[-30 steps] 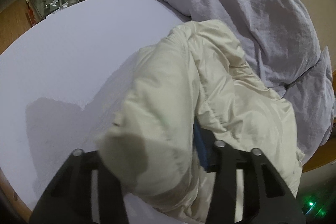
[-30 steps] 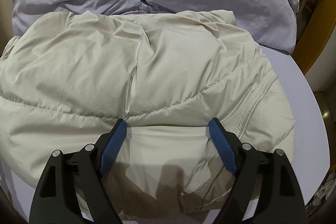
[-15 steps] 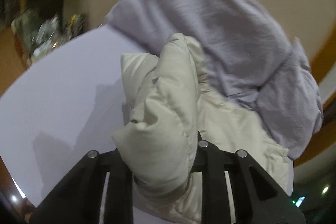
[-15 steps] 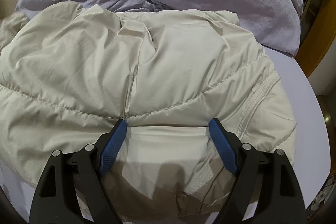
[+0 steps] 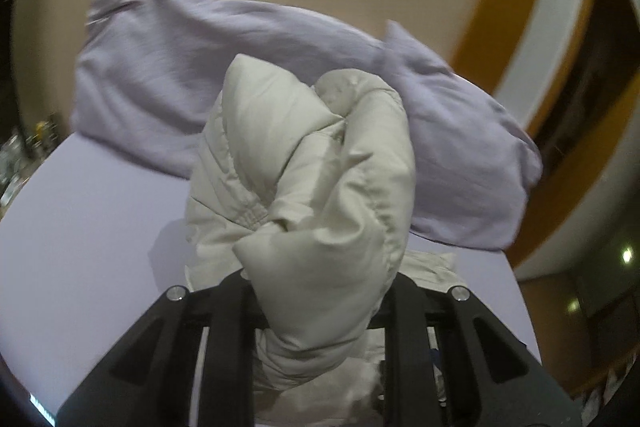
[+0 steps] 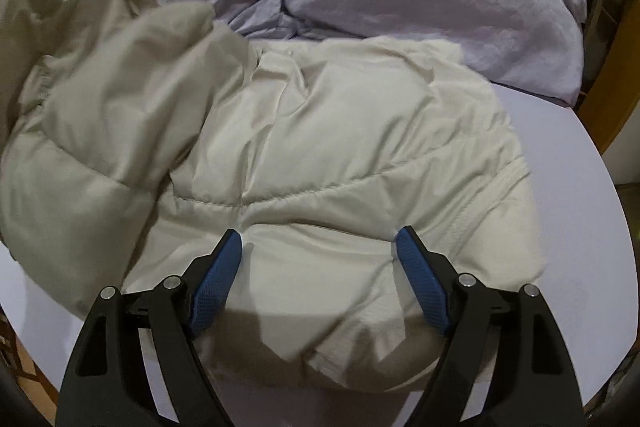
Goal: Fold large clothes
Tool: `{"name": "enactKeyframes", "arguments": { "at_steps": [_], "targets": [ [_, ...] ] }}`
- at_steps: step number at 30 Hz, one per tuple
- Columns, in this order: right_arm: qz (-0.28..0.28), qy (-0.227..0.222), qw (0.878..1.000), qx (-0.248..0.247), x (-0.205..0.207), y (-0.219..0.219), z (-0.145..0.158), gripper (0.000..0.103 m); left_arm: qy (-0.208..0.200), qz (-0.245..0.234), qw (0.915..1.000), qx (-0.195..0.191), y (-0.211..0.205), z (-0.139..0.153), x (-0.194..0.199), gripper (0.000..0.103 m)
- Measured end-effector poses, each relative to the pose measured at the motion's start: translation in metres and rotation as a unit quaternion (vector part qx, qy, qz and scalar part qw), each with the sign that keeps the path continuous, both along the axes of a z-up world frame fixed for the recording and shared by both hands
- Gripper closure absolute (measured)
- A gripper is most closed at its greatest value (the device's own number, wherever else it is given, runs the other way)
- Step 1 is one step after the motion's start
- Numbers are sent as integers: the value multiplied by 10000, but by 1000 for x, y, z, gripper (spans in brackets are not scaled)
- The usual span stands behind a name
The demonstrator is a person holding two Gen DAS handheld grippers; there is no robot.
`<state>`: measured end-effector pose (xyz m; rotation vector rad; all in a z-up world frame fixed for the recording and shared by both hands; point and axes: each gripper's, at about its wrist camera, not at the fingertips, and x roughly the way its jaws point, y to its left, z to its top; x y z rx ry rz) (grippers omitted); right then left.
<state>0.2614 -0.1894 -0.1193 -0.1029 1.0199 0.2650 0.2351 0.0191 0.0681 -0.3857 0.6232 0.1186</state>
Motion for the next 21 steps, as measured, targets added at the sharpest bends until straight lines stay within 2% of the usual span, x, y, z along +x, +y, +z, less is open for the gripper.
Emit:
{"name": "enactKeyframes", "arguments": {
  "at_steps": [7,12,21],
  "targets": [
    [-383,-278,9988,86,-6,-44,22,22,119,-787,9968,14,-74,-6,27,81],
    [-826,-321,9960,85,-5,-86,28,22,313,-1283,9912,101,-121,-19,41,81],
    [-1475,-225,9888,82,-3,-146,24,22,707,-1763,9812,330,-182,-51,60,81]
  ]
}}
